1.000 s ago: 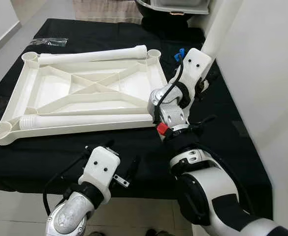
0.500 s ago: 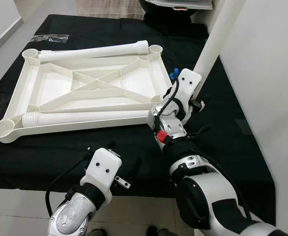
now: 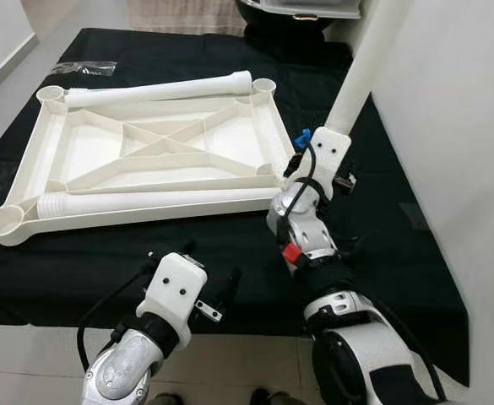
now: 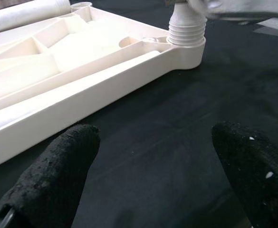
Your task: Building children table
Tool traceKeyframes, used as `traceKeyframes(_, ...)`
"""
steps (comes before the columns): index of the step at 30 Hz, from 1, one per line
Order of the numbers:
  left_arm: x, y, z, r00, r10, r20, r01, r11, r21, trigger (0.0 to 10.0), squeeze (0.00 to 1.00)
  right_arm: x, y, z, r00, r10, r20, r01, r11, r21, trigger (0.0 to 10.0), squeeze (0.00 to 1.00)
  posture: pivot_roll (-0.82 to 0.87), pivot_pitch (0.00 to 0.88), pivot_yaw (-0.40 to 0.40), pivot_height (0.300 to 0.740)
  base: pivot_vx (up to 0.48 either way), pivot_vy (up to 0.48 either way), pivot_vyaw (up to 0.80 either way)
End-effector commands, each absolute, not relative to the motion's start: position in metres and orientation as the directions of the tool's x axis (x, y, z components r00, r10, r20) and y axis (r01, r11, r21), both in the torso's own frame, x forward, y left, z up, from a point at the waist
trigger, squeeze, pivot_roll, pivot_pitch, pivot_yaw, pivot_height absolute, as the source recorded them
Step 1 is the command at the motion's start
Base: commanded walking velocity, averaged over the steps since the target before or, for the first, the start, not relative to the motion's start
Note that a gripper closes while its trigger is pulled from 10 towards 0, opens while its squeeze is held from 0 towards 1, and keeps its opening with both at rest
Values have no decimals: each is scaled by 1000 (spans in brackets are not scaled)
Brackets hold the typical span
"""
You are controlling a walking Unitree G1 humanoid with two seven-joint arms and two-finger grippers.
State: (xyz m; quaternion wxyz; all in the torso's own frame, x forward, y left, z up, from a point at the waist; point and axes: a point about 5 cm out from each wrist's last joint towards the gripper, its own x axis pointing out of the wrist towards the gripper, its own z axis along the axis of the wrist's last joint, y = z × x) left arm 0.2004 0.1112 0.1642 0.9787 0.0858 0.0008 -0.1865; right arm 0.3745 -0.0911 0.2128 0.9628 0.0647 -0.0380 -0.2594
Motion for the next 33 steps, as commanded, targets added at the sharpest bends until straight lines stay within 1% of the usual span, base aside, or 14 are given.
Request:
traceKeyframes(1, 200, 112, 160, 936, -348, -53, 352, 928, 121, 10000, 0, 369, -79, 205, 899, -439, -1, 433, 886, 168, 10000, 0, 167, 149, -90, 740, 0, 0, 0)
traceKeyframes(2, 200, 112, 160, 936, -348, -53, 352, 928, 121, 10000, 0, 369, -79, 205, 899, -439, -1, 433, 886, 168, 10000, 0, 167, 149, -90, 740, 0, 0, 0)
traceKeyframes(3, 201, 114, 161, 941, -335, -50, 339, 935, 109, 10000, 0, 367, -78, 207, 920, -391, 14, 382, 906, 185, 10000, 0, 168, 148, -90, 740, 0, 0, 0)
traceKeyframes(5, 202, 115, 162, 944, -327, -47, 331, 938, 105, 10000, 0, 366, -78, 208, 934, -356, 27, 345, 918, 194, 10000, 0, 168, 148, -90, 740, 0, 0, 0)
traceKeyframes(8, 202, 116, 160, 937, -344, -51, 348, 926, 147, 10000, 0, 360, -79, 206, 961, -273, 36, 262, 946, 192, 10000, 0, 157, 140, -89, 740, 0, 0, 0)
traceKeyframes(11, 202, 114, 157, 931, -360, -56, 365, 917, 164, 10000, 0, 355, -82, 201, 973, -228, 33, 219, 961, 171, 10000, 0, 153, 135, -90, 740, 0, 0, 0)
traceKeyframes(14, 202, 111, 156, 926, -374, -53, 377, 908, 179, 10000, 0, 341, -89, 192, 988, -156, -13, 156, 975, 155, 10000, 0, 153, 130, -95, 740, 0, 0, 0)
traceKeyframes(22, 202, 113, 153, 927, -369, -61, 374, 908, 188, 10000, 0, 324, -101, 182, 995, -101, -20, 103, 989, 110, 10000, 0, 149, 125, -93, 740, 0, 0, 0)
traceKeyframes(24, 202, 113, 152, 925, -374, -63, 378, 905, 194, 10000, 0, 315, -104, 178, 1000, -2, -29, 6, 993, 119, 10000, 0, 143, 119, -94, 740, 0, 0, 0)
traceKeyframes(25, 202, 113, 152, 925, -374, -63, 378, 905, 194, 10000, 0, 315, -104, 178, 1000, -2, -29, 6, 993, 119, 10000, 0, 143, 119, -94, 740, 0, 0, 0)
traceKeyframes(26, 203, 113, 152, 925, -375, -62, 380, 904, 198, 10000, 0, 310, -106, 176, 998, 51, -32, -47, 993, 113, 10000, 0, 143, 118, -95, 740, 0, 0, 0)
traceKeyframes(28, 203, 114, 151, 925, -374, -63, 379, 903, 202, 10000, 0, 301, -113, 177, 992, 126, 20, -126, 992, -8, 10000, 0, 138, 121, -95, 740, 0, 0, 0)
traceKeyframes(29, 203, 114, 151, 925, -374, -63, 379, 903, 202, 10000, 0, 301, -113, 177, 992, 126, 20, -126, 992, -8, 10000, 0, 138, 121, -95, 740, 0, 0, 0)
traceKeyframes(33, 203, 114, 151, 925, -374, -61, 379, 903, 204, 10000, 0, 291, -131, 171, 990, 143, -9, -143, 988, -60, 10000, 0, 136, 125, -94, 740, 0, 0, 0)
